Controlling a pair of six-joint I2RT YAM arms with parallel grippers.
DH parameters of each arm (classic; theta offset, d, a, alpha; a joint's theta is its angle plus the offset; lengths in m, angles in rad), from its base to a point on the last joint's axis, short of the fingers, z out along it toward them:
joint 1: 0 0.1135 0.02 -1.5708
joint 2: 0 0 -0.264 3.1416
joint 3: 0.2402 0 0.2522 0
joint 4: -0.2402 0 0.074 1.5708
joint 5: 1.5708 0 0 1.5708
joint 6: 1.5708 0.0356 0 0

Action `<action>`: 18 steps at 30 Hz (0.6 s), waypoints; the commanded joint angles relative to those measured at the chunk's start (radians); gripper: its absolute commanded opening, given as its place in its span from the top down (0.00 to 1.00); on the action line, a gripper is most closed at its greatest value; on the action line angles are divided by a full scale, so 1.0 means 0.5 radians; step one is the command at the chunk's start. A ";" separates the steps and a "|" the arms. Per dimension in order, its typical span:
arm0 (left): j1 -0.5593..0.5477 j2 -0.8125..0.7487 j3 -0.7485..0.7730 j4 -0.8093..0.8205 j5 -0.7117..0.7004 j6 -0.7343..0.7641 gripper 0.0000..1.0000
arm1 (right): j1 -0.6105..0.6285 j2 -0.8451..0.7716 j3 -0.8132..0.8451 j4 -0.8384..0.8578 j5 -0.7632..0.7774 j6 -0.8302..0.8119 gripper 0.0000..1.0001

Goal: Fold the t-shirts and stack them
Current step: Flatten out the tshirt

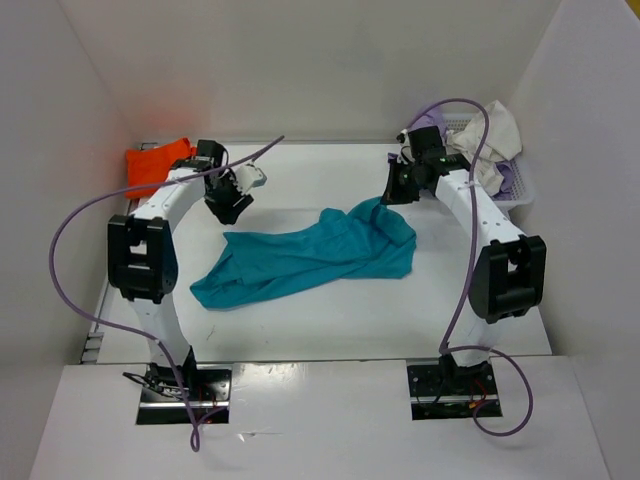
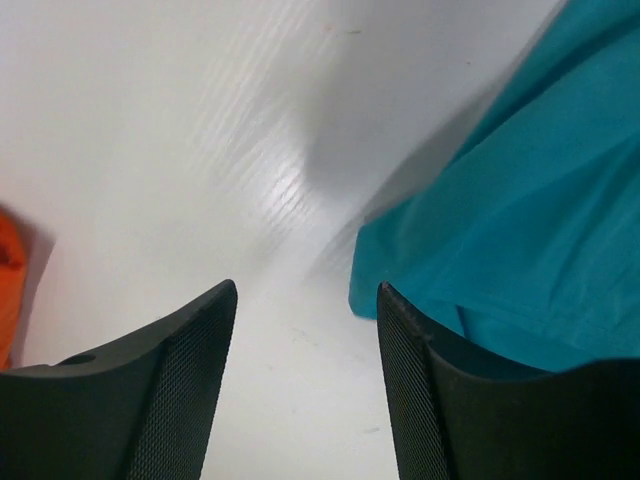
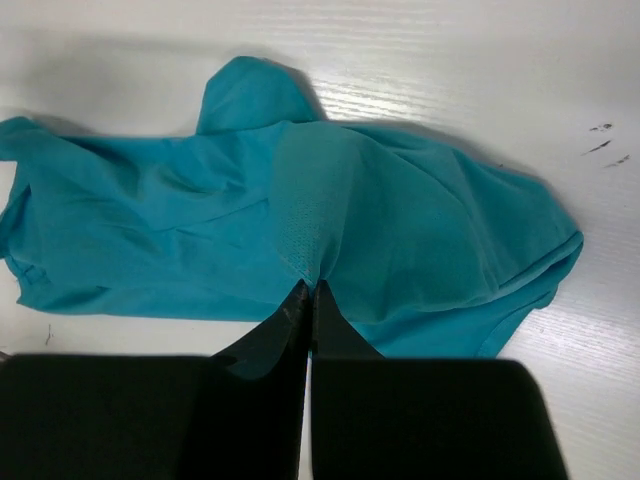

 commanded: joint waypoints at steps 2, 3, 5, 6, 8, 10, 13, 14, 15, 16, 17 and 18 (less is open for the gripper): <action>-0.084 -0.537 -0.313 0.186 -0.024 -0.010 0.34 | 0.019 -0.046 0.108 0.099 -0.024 -0.009 1.00; -0.121 -0.594 -0.391 0.186 -0.024 0.085 0.34 | 0.019 -0.046 0.080 0.118 -0.024 -0.009 1.00; -0.228 -0.625 -0.493 0.057 -0.005 0.119 0.37 | 0.019 -0.046 0.059 0.118 -0.024 -0.009 1.00; -0.250 -0.601 -0.551 0.027 -0.024 0.119 0.37 | 0.037 -0.046 0.059 0.118 -0.024 -0.009 1.00; -0.250 -0.490 -0.573 0.026 -0.048 0.080 0.38 | 0.037 -0.064 0.037 0.118 -0.024 -0.009 1.00; -0.268 -0.386 -0.591 0.026 -0.048 0.037 0.38 | 0.037 -0.064 0.019 0.118 -0.024 -0.009 1.00; -0.286 -0.248 -0.591 0.060 -0.048 -0.019 0.38 | 0.037 -0.122 -0.021 0.118 -0.006 -0.009 1.00; -0.308 -0.223 -0.591 0.060 -0.094 -0.019 0.37 | 0.037 -0.123 -0.021 0.118 -0.005 -0.009 1.00; -0.308 -0.199 -0.591 0.042 -0.094 -0.019 0.37 | 0.037 -0.141 -0.042 0.118 -0.005 -0.009 1.00; -0.308 -0.180 -0.573 0.042 -0.094 -0.037 0.37 | 0.037 -0.141 -0.043 0.118 -0.005 -0.009 1.00; -0.308 -0.162 -0.573 0.020 -0.076 -0.037 0.37 | 0.037 -0.141 -0.061 0.118 -0.005 -0.009 1.00; -0.308 -0.162 -0.573 0.020 -0.076 -0.037 0.37 | 0.037 -0.141 -0.061 0.118 0.013 -0.009 1.00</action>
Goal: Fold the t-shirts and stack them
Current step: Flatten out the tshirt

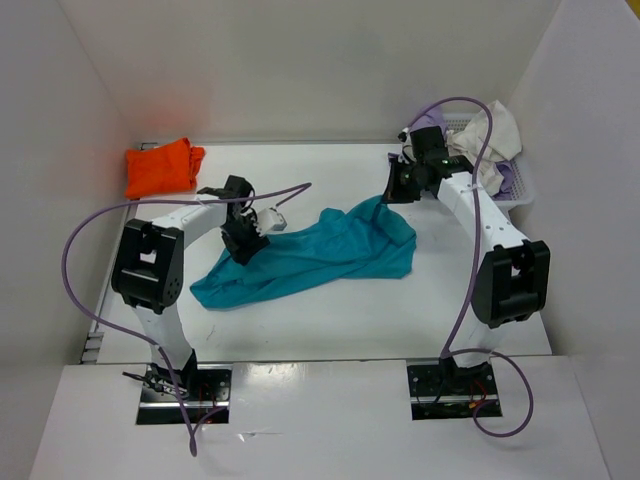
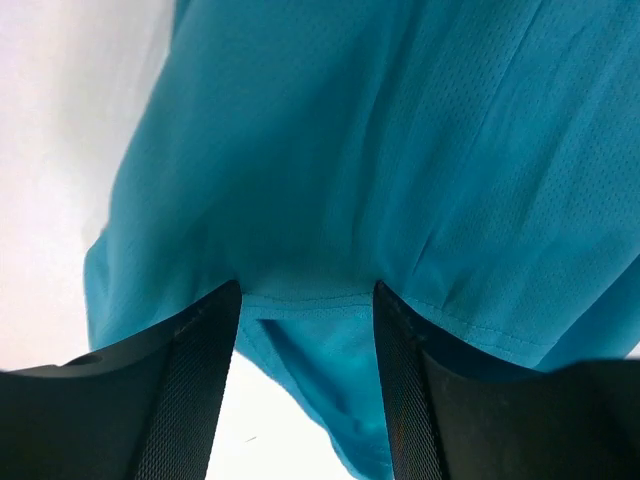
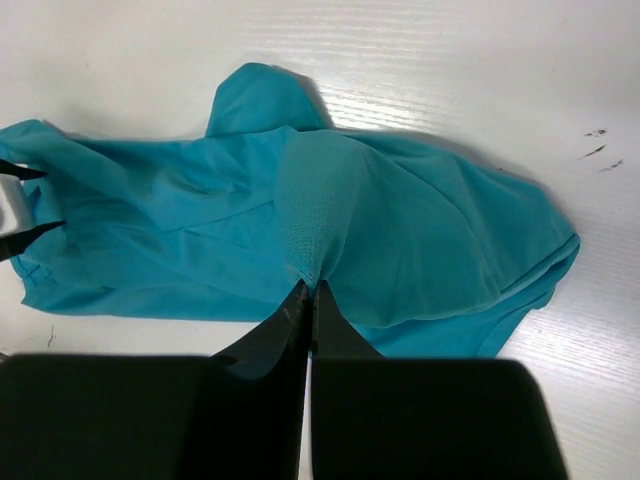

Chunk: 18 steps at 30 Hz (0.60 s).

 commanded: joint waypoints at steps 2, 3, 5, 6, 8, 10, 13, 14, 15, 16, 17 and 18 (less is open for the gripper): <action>-0.011 0.006 0.011 -0.057 0.041 -0.043 0.37 | 0.019 -0.109 -0.028 0.083 0.011 -0.009 1.00; -0.011 0.005 0.011 -0.057 0.062 -0.043 0.37 | 0.019 -0.109 -0.028 0.083 0.011 -0.009 1.00; -0.030 -0.013 0.011 -0.103 0.087 -0.043 0.36 | 0.019 -0.109 -0.047 0.083 0.011 -0.009 1.00; -0.030 -0.013 0.011 -0.103 0.108 -0.043 0.34 | 0.019 -0.109 -0.047 0.083 0.011 -0.009 1.00; -0.030 -0.031 0.011 -0.155 0.133 -0.043 0.33 | 0.019 -0.109 -0.047 0.083 0.011 -0.009 1.00; -0.030 -0.050 0.011 -0.176 0.133 -0.043 0.33 | 0.019 -0.109 -0.047 0.083 0.011 -0.009 1.00; -0.030 -0.050 0.011 -0.201 0.151 -0.024 0.33 | 0.019 -0.109 -0.047 0.083 0.011 -0.009 1.00; -0.030 -0.050 0.011 -0.226 0.170 -0.024 0.33 | 0.019 -0.109 -0.047 0.083 0.011 -0.009 1.00; -0.030 -0.050 0.011 -0.226 0.170 -0.024 0.33 | 0.019 -0.109 -0.065 0.083 0.011 -0.009 1.00; -0.030 -0.050 0.011 -0.226 0.170 -0.024 0.33 | 0.019 -0.109 -0.065 0.083 0.011 -0.009 1.00; -0.030 -0.050 0.035 -0.226 0.170 -0.045 0.33 | 0.019 -0.109 -0.065 0.083 0.011 -0.009 1.00; -0.030 -0.071 0.035 -0.226 0.170 -0.046 0.33 | 0.019 -0.109 -0.065 0.083 0.011 -0.009 1.00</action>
